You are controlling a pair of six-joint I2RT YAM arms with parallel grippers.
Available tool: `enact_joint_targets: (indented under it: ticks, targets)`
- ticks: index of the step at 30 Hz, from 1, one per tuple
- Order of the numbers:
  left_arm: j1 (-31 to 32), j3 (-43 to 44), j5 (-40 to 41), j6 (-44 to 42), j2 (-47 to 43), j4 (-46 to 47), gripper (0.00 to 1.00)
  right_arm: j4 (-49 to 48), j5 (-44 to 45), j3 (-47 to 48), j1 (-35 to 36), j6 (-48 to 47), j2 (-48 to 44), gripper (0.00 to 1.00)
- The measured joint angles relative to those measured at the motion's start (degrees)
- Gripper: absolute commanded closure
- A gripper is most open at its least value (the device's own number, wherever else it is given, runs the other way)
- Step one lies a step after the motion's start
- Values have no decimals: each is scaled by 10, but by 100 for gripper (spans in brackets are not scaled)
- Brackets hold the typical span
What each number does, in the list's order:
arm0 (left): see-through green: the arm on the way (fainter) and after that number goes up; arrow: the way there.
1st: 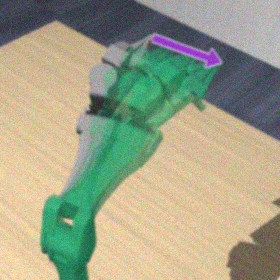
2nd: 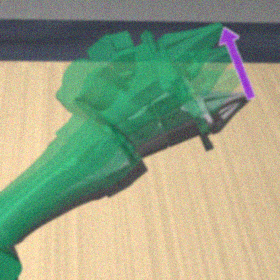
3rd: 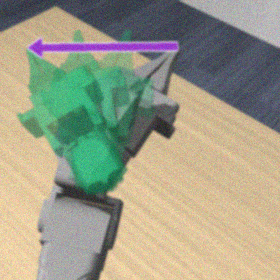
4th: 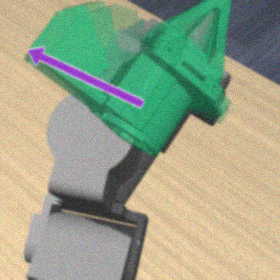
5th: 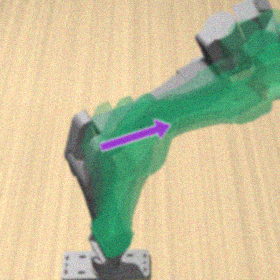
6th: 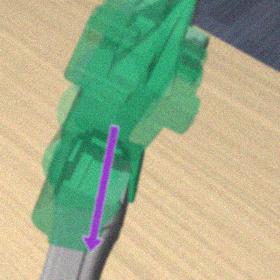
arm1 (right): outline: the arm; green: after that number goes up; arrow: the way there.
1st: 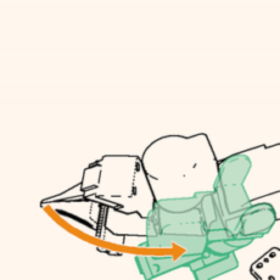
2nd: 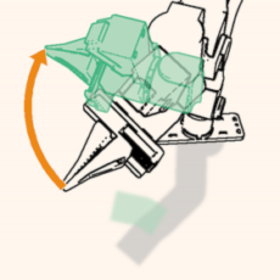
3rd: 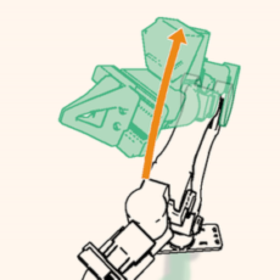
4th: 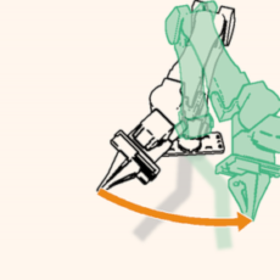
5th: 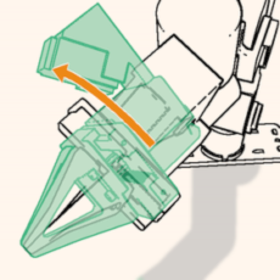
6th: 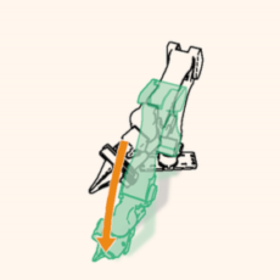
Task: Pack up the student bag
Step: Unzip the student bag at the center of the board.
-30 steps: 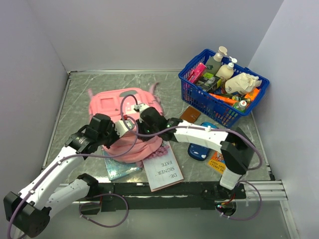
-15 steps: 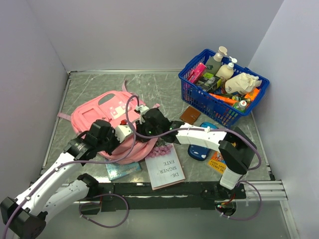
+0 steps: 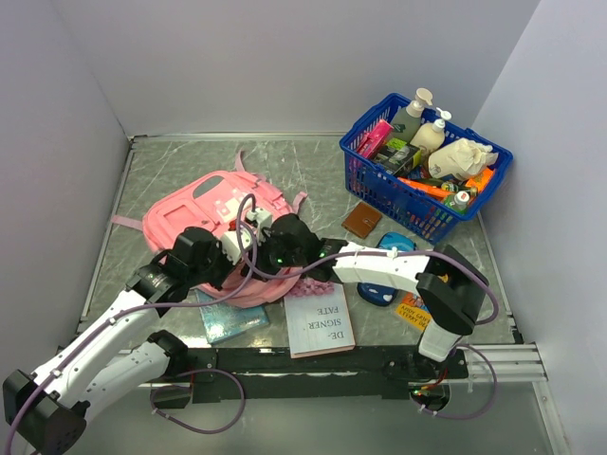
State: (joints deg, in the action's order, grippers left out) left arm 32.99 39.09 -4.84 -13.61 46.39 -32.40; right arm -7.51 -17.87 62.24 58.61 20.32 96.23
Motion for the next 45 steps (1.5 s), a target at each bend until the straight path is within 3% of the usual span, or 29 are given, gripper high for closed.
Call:
enact_joint_targets:
  ticks: [2, 3, 6, 8, 11, 12, 13, 15, 16, 22, 27, 30, 37, 45]
  targets:
    - [0, 0, -1, 3, 0, 0, 77, -2, 3, 0, 4, -3, 0, 97]
    - [0, 0, -2, 5, 0, 1, 75, -2, 4, 0, 5, -4, 0, 86]
    - [0, 0, -4, 8, 0, 1, 68, 3, 5, 0, 8, -9, -1, 76]
    - [0, 0, -8, 8, 0, 2, 59, 3, 2, -7, 7, -12, -7, 64]
    - [0, 3, -16, 0, -2, 5, 43, 17, -8, -21, -2, -14, -36, 37]
    - [0, 5, -19, -7, -6, 5, 41, 24, -11, -27, -10, -15, -55, 23]
    - [0, 6, -21, -13, -14, 5, 32, 29, -10, -32, -21, -14, -73, 20]
    - [0, 12, -30, -26, -31, 5, 25, 37, -6, -41, -48, -10, -109, 12]
    - [0, 17, -35, -34, -41, 4, 22, 39, -6, -44, -60, -9, -123, 0]
    - [0, 49, -57, -50, -58, 6, 22, 52, 57, -67, -142, 20, -209, 0]
    - [0, 49, -65, -45, -17, 52, 29, 85, 139, -88, -205, 59, -200, 0]
    - [0, 49, -62, -42, 37, 94, 36, 166, 233, -55, -231, 76, -147, 0]
    - [1, 39, -36, -54, 108, 140, 35, 371, 459, 132, -236, 156, 70, 0]
    - [1, 39, 2, -72, 116, 148, 31, 472, 556, 200, -236, 208, 162, 4]
